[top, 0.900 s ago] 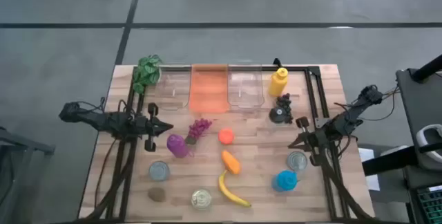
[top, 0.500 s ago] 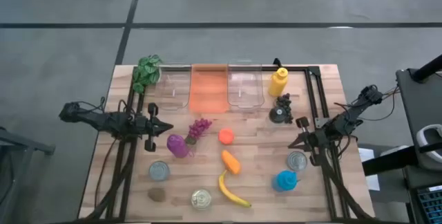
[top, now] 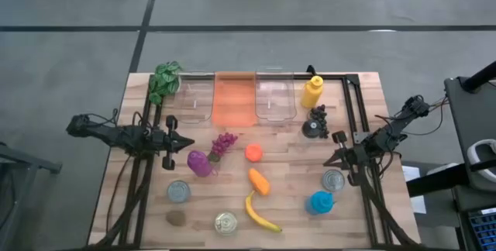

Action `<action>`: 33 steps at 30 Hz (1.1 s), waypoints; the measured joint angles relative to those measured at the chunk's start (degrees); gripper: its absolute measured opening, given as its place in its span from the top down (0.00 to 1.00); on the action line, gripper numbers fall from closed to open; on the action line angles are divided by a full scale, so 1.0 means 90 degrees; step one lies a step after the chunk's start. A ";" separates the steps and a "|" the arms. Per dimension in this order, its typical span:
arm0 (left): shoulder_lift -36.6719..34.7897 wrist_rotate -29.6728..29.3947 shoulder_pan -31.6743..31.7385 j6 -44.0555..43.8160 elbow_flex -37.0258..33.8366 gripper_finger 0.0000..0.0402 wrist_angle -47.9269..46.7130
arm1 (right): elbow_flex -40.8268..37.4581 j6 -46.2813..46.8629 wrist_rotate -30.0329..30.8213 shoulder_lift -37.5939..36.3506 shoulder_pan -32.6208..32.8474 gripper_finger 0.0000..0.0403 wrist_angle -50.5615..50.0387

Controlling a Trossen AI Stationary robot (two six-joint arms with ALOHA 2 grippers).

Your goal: Pick & Place Food Item

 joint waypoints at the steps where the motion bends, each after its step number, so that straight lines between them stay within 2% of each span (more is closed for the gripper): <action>1: 0.0000 0.0000 -0.0002 0.0000 -0.0002 0.97 0.0000 | 0.0000 0.0001 0.0000 0.0000 -0.0002 0.98 0.0001; 19: -0.0001 -0.0002 -0.0001 0.0000 -0.0001 0.97 0.0000 | 0.0001 0.0008 0.0000 0.0000 -0.0001 0.98 0.0001; 23: -0.0002 -0.0002 0.0000 -0.0002 0.0000 0.97 0.0000 | 0.0000 0.0351 -0.0002 0.0002 -0.0001 0.98 0.0054; 27: 0.0000 -0.0001 -0.0001 -0.0001 -0.0001 0.97 -0.0002 | 0.0000 0.0095 -0.0004 0.0002 -0.0002 0.98 0.0799; 33: 0.0000 0.0000 -0.0002 -0.0002 0.0000 0.97 -0.0002 | 0.0002 -0.0838 -0.0002 0.0000 -0.0002 0.98 0.3040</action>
